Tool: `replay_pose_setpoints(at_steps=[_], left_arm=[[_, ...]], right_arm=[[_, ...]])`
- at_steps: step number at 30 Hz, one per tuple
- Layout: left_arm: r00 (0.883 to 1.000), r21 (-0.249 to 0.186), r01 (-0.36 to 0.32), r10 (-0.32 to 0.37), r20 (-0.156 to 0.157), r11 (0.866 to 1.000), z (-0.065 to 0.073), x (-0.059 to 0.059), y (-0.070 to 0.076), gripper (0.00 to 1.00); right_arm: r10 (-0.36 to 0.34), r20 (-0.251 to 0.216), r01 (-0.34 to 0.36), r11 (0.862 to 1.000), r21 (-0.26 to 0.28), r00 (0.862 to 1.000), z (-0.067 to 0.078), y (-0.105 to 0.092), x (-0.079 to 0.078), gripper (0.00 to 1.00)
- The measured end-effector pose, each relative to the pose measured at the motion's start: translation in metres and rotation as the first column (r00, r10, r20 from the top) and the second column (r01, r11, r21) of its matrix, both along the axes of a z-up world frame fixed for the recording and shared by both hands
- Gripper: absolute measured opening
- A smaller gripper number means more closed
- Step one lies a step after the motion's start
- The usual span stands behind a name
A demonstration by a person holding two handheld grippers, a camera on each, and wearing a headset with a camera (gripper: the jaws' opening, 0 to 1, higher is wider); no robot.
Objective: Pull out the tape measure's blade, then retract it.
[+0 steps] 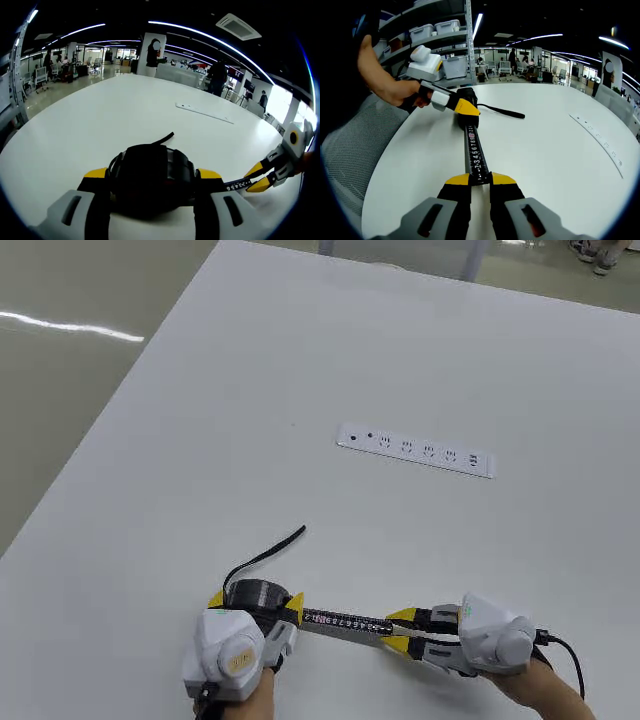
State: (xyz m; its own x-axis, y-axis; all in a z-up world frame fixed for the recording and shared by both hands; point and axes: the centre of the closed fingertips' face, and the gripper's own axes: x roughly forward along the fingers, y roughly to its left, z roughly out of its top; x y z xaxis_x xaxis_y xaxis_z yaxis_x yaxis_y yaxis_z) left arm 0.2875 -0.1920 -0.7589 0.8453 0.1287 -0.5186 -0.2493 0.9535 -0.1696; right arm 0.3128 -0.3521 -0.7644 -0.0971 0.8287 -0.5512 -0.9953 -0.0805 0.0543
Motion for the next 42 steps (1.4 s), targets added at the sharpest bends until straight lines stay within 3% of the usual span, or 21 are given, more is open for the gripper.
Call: replay_pose_setpoints(at_steps=[42], left_arm=[[1.000, -0.010, 0.002, -0.002, -0.003, 1.000, 0.000, 0.000, -0.001, 0.64]], right_arm=[[0.021, -0.010, -0.021, 1.000, 0.013, 1.000, -0.002, 0.024, -0.006, 0.12]])
